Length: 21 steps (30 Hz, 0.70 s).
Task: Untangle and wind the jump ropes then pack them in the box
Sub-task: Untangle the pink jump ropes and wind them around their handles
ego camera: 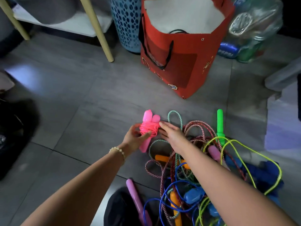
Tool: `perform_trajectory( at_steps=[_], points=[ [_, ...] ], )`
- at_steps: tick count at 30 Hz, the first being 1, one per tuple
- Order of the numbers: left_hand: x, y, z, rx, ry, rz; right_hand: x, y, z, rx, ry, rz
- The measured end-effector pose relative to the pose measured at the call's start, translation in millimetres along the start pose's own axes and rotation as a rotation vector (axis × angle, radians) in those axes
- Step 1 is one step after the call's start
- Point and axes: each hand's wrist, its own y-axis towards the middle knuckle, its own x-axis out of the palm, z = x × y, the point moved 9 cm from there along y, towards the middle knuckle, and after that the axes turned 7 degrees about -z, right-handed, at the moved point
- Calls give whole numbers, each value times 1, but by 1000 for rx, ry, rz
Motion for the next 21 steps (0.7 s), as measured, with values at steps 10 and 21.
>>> perform_trajectory(
  at_steps=[10,21],
  points=[
    [-20,-63,22,-218,556,-214,-20,-93,-28,-65,-352,-54],
    [0,-139,-77,-405,620,-221,1,-165,104,196,-442,-144]
  ],
)
